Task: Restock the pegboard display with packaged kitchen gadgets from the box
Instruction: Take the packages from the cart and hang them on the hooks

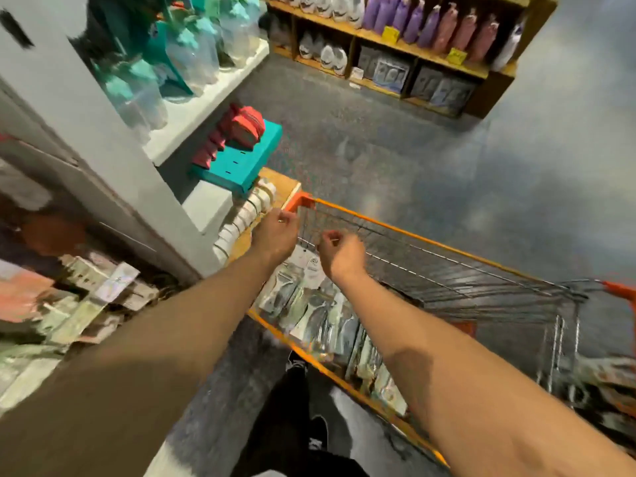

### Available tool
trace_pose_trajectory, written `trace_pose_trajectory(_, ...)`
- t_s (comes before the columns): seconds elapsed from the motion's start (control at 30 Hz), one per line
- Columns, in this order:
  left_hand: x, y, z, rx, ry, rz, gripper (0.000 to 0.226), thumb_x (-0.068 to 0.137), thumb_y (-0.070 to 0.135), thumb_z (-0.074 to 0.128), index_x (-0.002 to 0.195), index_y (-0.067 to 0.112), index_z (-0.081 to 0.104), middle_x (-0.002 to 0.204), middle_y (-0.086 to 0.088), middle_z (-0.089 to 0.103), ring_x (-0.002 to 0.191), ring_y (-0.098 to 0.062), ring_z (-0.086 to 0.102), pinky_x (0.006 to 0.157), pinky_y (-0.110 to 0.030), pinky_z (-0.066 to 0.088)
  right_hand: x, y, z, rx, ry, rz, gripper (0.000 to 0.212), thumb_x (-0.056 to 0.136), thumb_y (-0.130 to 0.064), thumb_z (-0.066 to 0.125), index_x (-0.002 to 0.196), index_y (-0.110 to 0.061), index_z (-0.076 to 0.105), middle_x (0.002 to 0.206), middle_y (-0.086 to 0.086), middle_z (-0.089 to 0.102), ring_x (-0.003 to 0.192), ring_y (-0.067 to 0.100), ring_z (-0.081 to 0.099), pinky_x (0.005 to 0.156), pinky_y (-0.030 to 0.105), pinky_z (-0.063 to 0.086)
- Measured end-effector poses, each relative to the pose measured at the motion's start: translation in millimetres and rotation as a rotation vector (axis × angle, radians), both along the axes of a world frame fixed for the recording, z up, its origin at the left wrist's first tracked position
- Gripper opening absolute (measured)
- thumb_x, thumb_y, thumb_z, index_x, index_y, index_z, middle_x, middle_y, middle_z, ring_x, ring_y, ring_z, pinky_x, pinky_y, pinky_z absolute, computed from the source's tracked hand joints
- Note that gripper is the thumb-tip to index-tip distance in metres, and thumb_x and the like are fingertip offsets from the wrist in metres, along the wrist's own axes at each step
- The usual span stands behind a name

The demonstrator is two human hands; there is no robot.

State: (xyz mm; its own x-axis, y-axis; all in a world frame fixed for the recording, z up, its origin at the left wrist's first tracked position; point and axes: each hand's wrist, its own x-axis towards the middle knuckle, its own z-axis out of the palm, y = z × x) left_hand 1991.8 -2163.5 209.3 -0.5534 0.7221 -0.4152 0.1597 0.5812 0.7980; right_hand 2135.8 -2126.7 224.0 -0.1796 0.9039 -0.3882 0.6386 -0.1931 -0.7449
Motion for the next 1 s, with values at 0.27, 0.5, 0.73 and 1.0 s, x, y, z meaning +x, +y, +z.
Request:
trace_pose_trajectory(0.27,0.5,7.0,-128.6,-0.282,-0.136,-0.081,0.017,0.099,0.042,0.058,0.102,0.027,0.065,0.119,-0.010,0.074,0.110,-0.039,0.071,0.095,-0.053,0.059,18.3,14.5,-125.4,-0.273,-0.154,-0.080,0.022,0.104,-0.032,0.051,0.103,-0.018,0.068,0.086,0.003,0.072,0.075,0.021,0.069,0.062,0.024,0.054)
trace_pose_trajectory(0.5,20.7,-4.1,-229.0,-0.536,-0.076,-0.312,0.032,0.106,0.027,0.053,0.117,0.001,0.069,0.122,-0.029,0.069,0.114,-0.044,0.068,0.098,-0.048,0.055,51.8,-0.5,-219.9,-0.486,-0.336,-0.071,0.033,0.107,-0.034,0.046,0.121,-0.012,0.067,0.112,0.014,0.072,0.102,0.034,0.067,0.076,0.032,0.047)
trace_pose_trajectory(0.73,46.9,-16.6,-295.0,-0.662,0.008,-0.511,0.017,0.103,0.023,0.053,0.108,0.007,0.059,0.107,-0.013,0.066,0.100,-0.032,0.063,0.081,-0.031,0.044,71.7,-18.4,-275.9,-0.644,-0.371,-0.108,0.040,0.107,-0.019,0.047,0.147,-0.013,0.053,0.130,0.013,0.067,0.119,0.033,0.062,0.084,0.028,0.044)
trace_pose_trajectory(1.0,58.5,-17.4,-305.6,-0.574,0.149,-0.523,0.017,0.099,0.024,0.068,0.100,0.015,0.054,0.085,-0.008,0.061,0.081,-0.031,0.064,0.080,-0.035,0.055,68.2,-25.0,-312.9,-0.626,-0.383,-0.217,0.030,0.101,-0.027,0.055,0.125,-0.012,0.065,0.117,0.013,0.070,0.107,0.034,0.067,0.082,0.032,0.050)
